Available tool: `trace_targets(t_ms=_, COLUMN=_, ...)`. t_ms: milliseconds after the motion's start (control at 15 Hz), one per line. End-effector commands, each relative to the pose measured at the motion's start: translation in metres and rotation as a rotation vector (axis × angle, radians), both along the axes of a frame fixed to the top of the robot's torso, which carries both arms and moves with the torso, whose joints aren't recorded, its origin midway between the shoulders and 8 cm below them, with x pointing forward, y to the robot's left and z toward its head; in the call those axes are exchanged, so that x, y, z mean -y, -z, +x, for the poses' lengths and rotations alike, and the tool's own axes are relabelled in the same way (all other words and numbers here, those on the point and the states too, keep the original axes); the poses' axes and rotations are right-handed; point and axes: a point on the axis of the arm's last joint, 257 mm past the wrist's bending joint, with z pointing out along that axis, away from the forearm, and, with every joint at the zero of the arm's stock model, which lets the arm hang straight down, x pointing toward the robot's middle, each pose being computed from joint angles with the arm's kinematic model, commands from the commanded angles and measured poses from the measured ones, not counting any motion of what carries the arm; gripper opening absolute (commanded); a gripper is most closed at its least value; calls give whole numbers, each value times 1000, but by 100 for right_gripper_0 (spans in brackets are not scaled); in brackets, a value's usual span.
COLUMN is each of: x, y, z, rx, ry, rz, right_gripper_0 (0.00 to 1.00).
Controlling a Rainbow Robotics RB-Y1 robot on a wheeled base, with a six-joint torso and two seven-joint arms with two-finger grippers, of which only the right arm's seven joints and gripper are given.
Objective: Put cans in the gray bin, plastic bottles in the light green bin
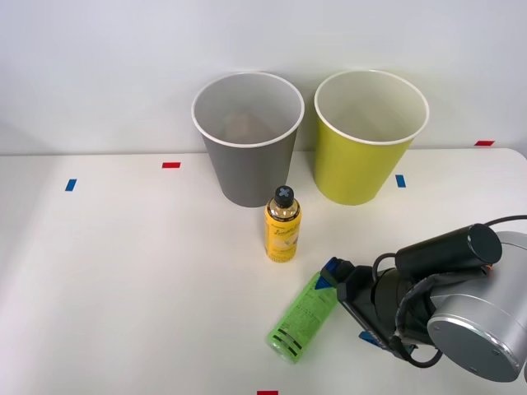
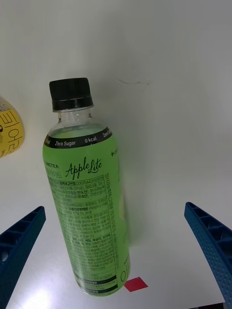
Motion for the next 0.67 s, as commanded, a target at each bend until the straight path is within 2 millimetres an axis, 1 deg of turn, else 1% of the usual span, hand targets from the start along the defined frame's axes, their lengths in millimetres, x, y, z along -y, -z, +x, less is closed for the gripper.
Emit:
trace_targets(t_ms=67, x=-8, y=8, z=9, rx=5, ry=3, rz=22, right_gripper_0=100)
trace_targets(t_ms=333, x=-11, y=27, z=23, rx=20, ry=12, rz=-7, right_gripper_0=100)
trace_targets(t_ms=667, x=-24, y=35, z=37, rx=11, ry=21, rz=16, right_gripper_0=100)
